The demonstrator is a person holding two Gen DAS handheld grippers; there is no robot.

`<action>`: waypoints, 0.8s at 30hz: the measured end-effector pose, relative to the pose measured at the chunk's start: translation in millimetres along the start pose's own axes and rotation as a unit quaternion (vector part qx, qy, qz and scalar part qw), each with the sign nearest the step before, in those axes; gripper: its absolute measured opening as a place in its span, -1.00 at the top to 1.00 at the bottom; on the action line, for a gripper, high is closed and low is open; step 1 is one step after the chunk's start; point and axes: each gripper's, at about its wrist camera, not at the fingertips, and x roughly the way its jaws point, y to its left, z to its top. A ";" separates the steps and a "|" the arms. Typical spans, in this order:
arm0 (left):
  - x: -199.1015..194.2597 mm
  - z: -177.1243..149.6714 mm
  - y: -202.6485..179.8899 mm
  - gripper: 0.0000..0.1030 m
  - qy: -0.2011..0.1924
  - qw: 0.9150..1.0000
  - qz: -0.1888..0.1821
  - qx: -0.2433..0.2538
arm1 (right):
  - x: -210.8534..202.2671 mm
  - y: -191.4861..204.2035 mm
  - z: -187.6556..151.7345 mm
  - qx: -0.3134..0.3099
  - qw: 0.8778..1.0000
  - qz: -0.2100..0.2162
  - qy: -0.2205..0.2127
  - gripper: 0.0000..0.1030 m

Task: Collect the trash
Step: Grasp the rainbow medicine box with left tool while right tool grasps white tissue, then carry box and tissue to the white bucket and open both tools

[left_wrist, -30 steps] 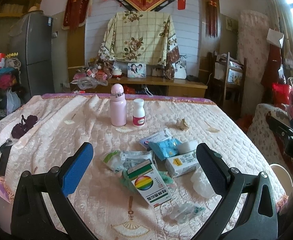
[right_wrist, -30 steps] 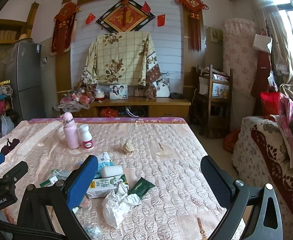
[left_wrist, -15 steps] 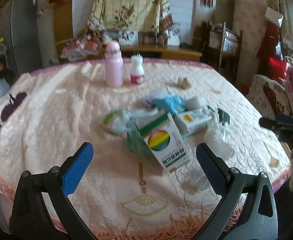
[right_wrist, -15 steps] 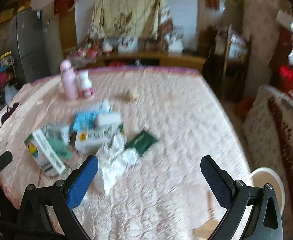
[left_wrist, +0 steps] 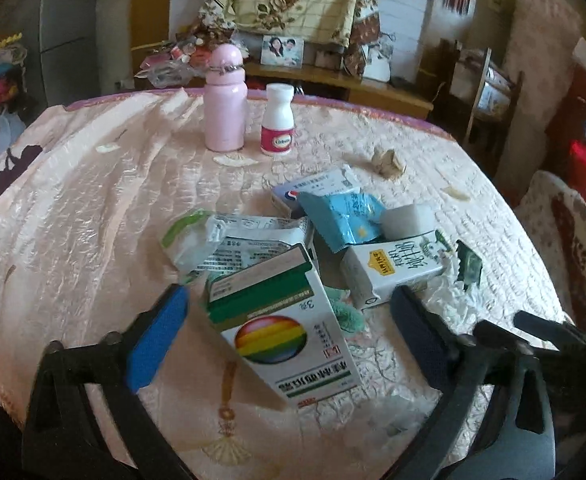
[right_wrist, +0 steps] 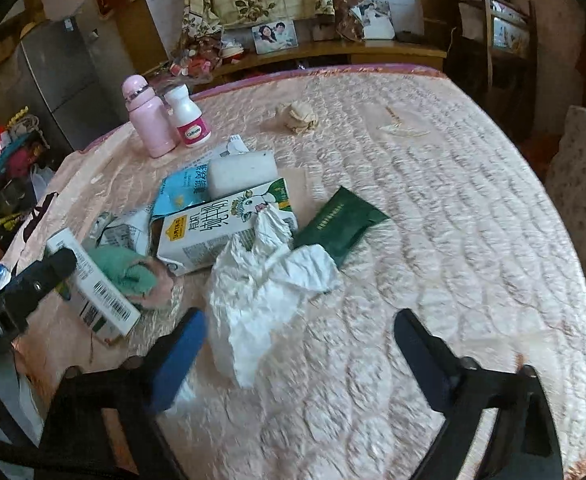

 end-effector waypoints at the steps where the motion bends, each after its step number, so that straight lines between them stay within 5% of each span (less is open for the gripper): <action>1: 4.7 0.0 1.1 -0.29 0.008 1.000 -0.004 0.001 | 7.8 1.5 3.4 0.003 1.000 0.005 0.010 -0.65; 2: 9.8 0.4 3.1 -0.10 0.020 1.000 -0.011 0.000 | 12.8 3.4 5.6 0.005 1.000 0.013 0.018 -0.55; 3: 13.7 0.8 6.6 -0.08 0.027 0.999 -0.028 -0.005 | 20.6 5.8 7.4 0.006 0.999 0.023 0.025 -0.46; 5: 15.5 0.8 11.3 -0.06 0.029 0.998 -0.049 -0.011 | 33.2 11.9 8.7 0.003 0.999 0.036 0.035 0.05; 10: 0.4 8.2 13.1 -0.04 0.041 0.996 -0.076 0.004 | 40.6 9.4 7.1 0.013 0.996 0.080 0.044 0.71; 18: -42.9 41.4 -35.6 -0.04 0.030 0.987 -0.147 0.050 | -36.1 -36.8 4.2 0.015 0.997 0.077 -0.009 0.81; 24: -50.6 49.5 -129.4 -0.04 0.050 0.967 -0.226 0.110 | -92.4 -86.0 -1.6 0.033 0.998 0.043 -0.035 0.82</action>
